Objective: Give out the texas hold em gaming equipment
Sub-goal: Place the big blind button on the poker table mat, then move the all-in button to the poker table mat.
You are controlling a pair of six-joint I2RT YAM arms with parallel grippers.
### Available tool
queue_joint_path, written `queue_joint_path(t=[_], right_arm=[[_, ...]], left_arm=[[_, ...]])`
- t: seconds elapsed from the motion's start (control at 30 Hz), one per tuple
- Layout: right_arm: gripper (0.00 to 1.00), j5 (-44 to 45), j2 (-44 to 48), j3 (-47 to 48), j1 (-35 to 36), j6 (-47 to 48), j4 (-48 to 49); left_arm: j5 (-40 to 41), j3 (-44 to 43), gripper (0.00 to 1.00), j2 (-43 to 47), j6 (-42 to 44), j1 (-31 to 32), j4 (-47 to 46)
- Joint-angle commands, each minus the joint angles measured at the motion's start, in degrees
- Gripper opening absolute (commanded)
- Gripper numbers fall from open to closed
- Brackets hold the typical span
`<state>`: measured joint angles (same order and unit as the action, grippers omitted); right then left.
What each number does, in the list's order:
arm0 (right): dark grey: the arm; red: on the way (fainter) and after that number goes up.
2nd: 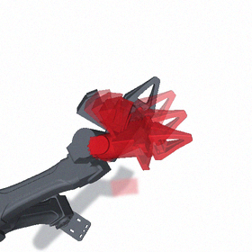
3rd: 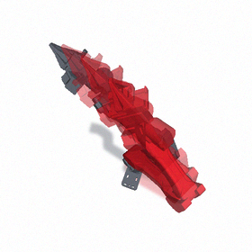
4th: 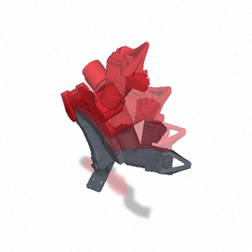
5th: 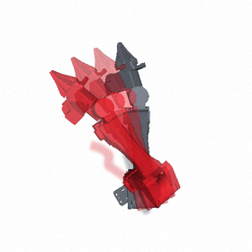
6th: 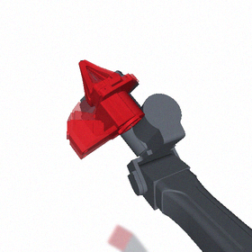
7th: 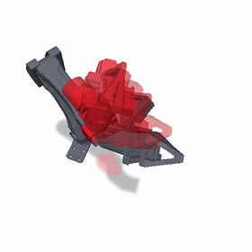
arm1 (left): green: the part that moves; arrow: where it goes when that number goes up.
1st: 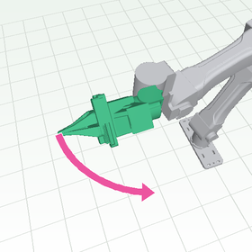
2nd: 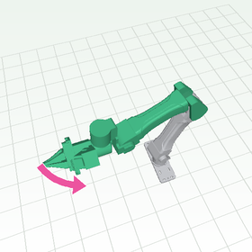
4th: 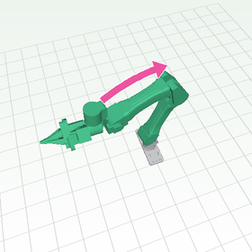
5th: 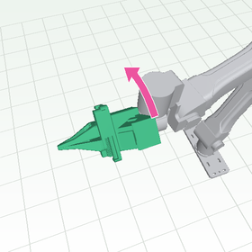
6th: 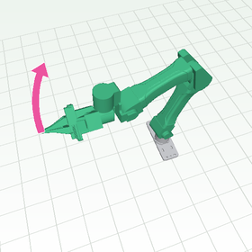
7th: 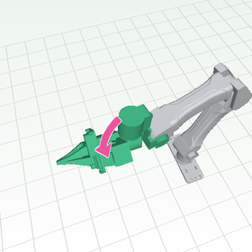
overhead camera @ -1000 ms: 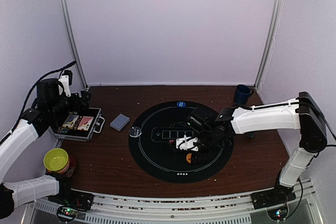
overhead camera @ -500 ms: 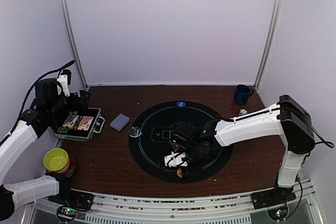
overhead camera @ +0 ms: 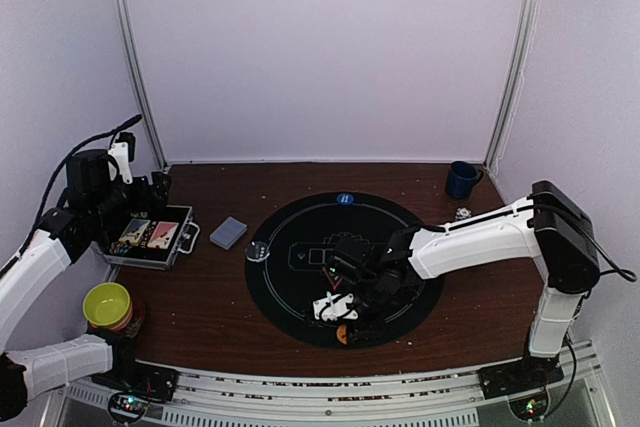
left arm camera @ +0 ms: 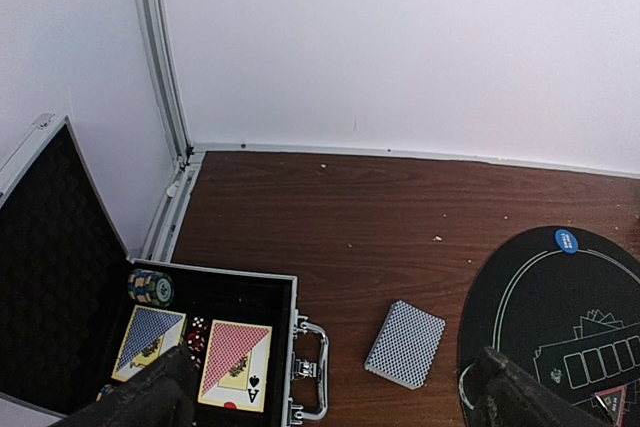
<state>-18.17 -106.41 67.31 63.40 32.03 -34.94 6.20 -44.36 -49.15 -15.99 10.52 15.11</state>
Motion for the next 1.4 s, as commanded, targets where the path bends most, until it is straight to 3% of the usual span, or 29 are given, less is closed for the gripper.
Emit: queue_joint_path(t=[0.0,0.27,0.43,0.7,0.9,1.2,1.37], right_arm=[[0.53,-0.85,0.04,0.01,0.41,0.53,-0.3],[0.82,4.28,3.32,1.69,0.05,0.25,-0.48],[0.88,5.98,3.99,9.67,-2.94,-2.95,-1.17],[0.9,15.58,-6.85,22.74,-8.0,-15.22,3.09],[0.87,13.12,-15.72,30.57,-10.76,-18.31,-0.39],[0.77,14.12,-18.59,29.4,-11.13,-18.17,-2.11],[0.66,12.42,-17.91,25.84,-12.23,-17.07,-3.9]], left_arm=[[-0.22,-0.82,0.98,0.38,0.17,-0.52,-1.27],[-0.22,-0.81,0.98,0.28,0.11,-0.52,-1.32],[-0.22,-0.82,0.98,0.32,0.12,-0.51,-1.25],[-0.31,-0.82,0.98,0.54,0.12,-0.5,-1.36],[-0.57,-0.82,0.98,0.46,0.11,-0.51,-1.33],[-0.76,-0.9,0.98,0.61,0.15,-0.54,-1.36],[-0.77,-0.83,0.98,0.72,0.08,-0.5,-1.34]])
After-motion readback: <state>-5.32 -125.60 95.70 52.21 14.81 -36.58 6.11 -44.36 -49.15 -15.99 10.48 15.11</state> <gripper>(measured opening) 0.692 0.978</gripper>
